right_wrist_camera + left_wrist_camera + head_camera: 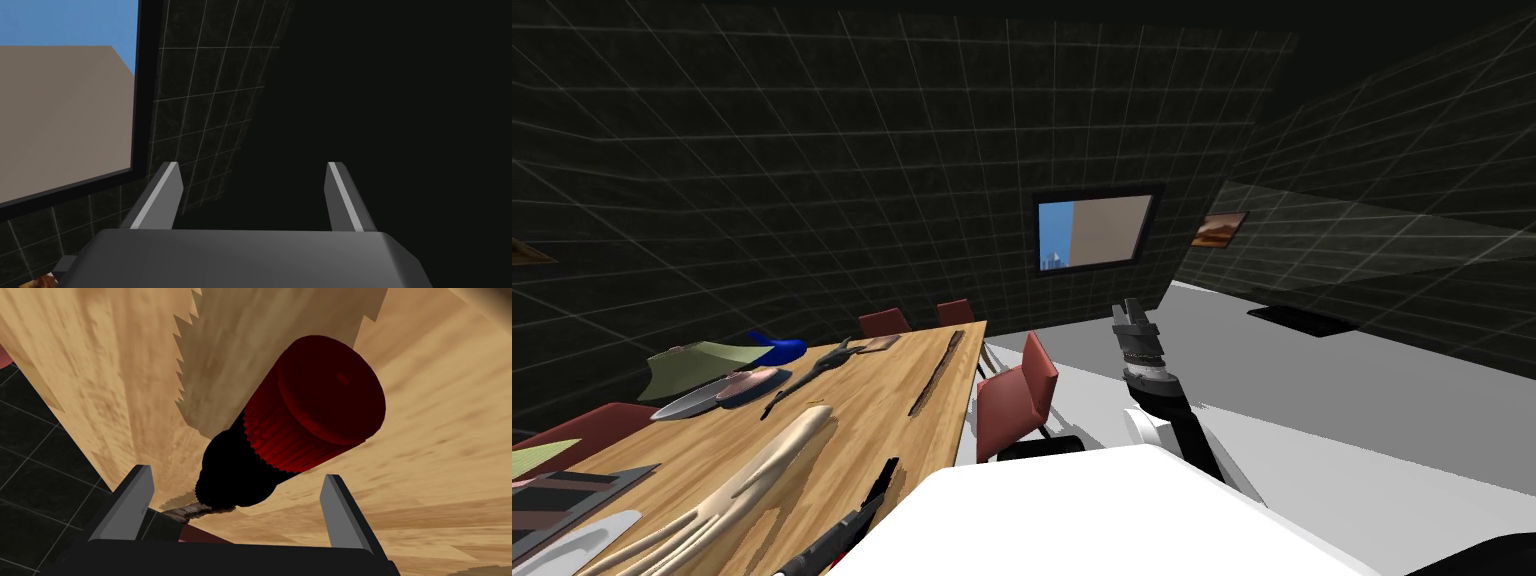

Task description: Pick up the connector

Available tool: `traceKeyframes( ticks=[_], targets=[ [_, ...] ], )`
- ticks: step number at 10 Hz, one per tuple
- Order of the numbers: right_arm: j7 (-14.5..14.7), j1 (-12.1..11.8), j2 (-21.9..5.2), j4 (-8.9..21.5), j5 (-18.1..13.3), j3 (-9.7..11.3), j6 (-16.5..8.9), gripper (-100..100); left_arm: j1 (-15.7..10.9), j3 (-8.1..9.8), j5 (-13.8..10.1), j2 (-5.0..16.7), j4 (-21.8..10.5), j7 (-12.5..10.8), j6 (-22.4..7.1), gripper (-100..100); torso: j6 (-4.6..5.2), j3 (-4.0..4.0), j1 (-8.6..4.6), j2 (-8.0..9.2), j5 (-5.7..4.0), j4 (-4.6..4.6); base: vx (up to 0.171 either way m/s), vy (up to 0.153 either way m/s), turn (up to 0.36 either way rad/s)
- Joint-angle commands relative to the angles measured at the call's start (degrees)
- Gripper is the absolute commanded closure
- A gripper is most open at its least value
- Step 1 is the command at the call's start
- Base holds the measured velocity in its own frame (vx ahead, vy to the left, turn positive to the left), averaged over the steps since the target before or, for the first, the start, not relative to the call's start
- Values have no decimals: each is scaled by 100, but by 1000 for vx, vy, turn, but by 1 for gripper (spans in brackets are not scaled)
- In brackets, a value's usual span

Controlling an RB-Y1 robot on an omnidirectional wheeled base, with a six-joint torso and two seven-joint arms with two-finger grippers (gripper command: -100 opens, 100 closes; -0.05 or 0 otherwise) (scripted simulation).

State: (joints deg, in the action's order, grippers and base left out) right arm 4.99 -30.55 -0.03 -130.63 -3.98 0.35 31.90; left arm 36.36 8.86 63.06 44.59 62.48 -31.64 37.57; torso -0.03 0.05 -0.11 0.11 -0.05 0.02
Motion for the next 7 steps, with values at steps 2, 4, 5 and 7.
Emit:
traceKeyframes(
  ticks=[2,4,5,7],
  targets=[
    [0,0,0,0,0,0,0,0,4,-1,1,1,7,-6,-3,-100,1,-1,5,-1,1,0,1,7,-20],
    [0,0,0,0,0,0,0,0,4,-1,1,1,7,-6,-3,-100,0,-1,4,-1,1,0,0,2,-7],
    [0,0,0,0,0,0,0,0,4,-1,1,1,7,-6,-3,-100,1,-1,5,-1,1,0,0,0,0],
    [0,0,0,0,0,0,0,0,-263,105,14,157,-58,-74,-3,-100,1,6,-6,11,-1,2,-64,-30,41]
  ],
)
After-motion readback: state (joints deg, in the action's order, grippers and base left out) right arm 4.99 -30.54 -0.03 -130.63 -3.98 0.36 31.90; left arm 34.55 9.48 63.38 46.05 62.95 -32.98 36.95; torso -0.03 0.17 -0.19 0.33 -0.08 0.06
